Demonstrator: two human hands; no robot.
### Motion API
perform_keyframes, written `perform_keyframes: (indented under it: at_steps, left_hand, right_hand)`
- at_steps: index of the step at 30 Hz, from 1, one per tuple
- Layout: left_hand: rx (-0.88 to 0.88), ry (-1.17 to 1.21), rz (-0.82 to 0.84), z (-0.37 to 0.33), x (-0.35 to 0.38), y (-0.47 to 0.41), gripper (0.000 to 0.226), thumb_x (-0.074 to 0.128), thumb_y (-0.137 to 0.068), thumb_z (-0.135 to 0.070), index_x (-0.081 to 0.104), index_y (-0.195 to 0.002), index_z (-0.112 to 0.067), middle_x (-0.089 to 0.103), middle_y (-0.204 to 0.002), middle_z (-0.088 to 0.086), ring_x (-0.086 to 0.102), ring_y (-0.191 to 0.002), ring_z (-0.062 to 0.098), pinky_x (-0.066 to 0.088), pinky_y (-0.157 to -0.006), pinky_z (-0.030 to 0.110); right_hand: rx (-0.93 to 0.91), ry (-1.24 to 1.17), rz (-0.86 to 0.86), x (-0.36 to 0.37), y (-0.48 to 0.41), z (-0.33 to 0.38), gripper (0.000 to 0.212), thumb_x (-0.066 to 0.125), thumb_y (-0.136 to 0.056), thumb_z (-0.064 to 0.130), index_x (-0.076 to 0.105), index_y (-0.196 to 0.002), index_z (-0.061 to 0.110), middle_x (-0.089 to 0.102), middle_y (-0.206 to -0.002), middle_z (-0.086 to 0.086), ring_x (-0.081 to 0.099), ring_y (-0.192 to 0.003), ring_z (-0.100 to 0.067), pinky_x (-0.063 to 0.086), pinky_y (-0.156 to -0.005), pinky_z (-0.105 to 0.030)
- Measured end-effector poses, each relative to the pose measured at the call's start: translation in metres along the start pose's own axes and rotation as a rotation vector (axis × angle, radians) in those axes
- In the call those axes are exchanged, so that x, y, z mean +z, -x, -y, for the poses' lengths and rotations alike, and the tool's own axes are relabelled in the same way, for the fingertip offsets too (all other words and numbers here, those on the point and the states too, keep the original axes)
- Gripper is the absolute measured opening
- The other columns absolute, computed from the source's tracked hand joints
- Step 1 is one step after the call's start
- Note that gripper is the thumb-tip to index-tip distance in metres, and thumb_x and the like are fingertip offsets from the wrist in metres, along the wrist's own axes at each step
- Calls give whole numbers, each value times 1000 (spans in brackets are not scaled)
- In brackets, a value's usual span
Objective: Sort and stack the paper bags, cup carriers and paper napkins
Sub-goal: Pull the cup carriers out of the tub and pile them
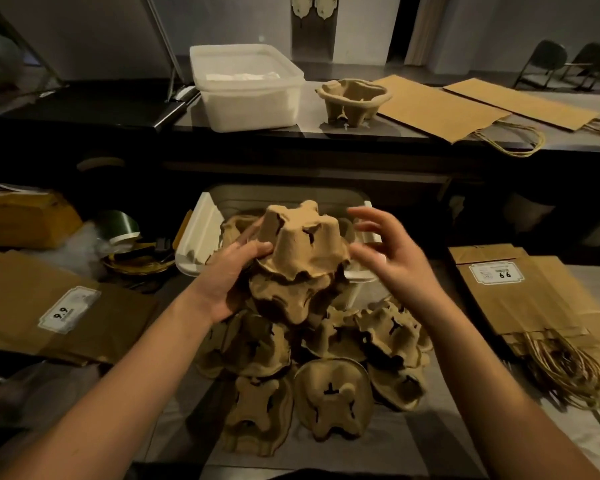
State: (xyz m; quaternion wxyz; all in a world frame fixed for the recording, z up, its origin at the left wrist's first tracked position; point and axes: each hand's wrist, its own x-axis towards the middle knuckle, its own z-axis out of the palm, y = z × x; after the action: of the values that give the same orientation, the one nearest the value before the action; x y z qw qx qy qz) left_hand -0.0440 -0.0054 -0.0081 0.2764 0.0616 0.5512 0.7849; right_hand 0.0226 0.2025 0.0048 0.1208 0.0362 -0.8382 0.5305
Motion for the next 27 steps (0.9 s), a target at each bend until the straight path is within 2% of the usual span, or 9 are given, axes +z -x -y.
perform_keyframes:
  at_steps: [3,6,9,14,17,19,21,24,27]
  left_hand:
    - [-25,34,-23,7,-3,9,28,54,-82,-24,62,-107,-15,69,-82,6,69,-70,15,54,-57,23]
    - [-47,45,-8,14,-3,17,34,48,-90,-18,56,-122,-14,71,-89,8,70,-78,18,55,-60,26]
    - [-42,59,-2,20,-5,22,48,52,-84,-22,51,-132,-17,70,-100,10,69,-88,21,56,-69,31]
    - [-4,73,-34,30,-12,27,50,54,-79,-32,53,-129,-29,66,-116,8,65,-102,22,52,-78,33]
    - [18,73,-40,39,-18,32,53,73,-69,-35,58,-119,-32,63,-122,8,65,-104,22,56,-75,32]
    - [5,122,-17,45,-27,36,73,89,-49,-41,62,-116,-29,67,-115,7,66,-103,22,57,-73,31]
    - [-14,171,-51,52,-38,41,78,93,-40,-39,64,-112,-24,70,-106,8,68,-97,22,57,-68,30]
    - [-69,179,-223,59,-54,48,42,77,-67,-28,65,-106,-19,72,-95,7,68,-89,21,57,-63,28]
    - [-103,133,-393,66,-64,50,23,51,-92,-25,63,-109,-16,69,-103,9,66,-92,21,54,-70,30]
  right_hand:
    - [-135,106,194,15,7,13,71,63,-68,59,25,-127,59,25,-132,38,29,-126,13,31,-97,-1]
    - [-205,207,207,28,11,12,78,67,-68,58,20,-131,57,19,-133,40,24,-132,7,31,-103,-11]
    - [-181,269,147,40,14,9,72,71,-75,42,31,-134,44,26,-130,29,29,-127,3,37,-103,-22]
    - [-163,222,96,46,23,6,60,70,-75,34,37,-125,42,29,-120,35,31,-112,22,32,-90,0]
    - [-137,152,69,46,32,0,58,71,-76,30,38,-123,42,31,-122,33,31,-113,23,30,-90,3]
    - [-115,114,-12,45,40,-3,55,68,-74,38,38,-119,48,35,-123,30,33,-116,19,31,-92,1]
    - [-80,60,-35,40,47,-5,51,60,-70,48,39,-117,51,39,-123,30,37,-117,15,34,-93,-3]
    - [-59,14,125,34,61,-15,52,59,-71,47,43,-120,48,45,-124,30,42,-120,6,41,-96,-17]
    - [-73,49,191,32,73,-27,54,61,-73,43,44,-123,44,42,-126,31,42,-122,5,39,-95,-11]
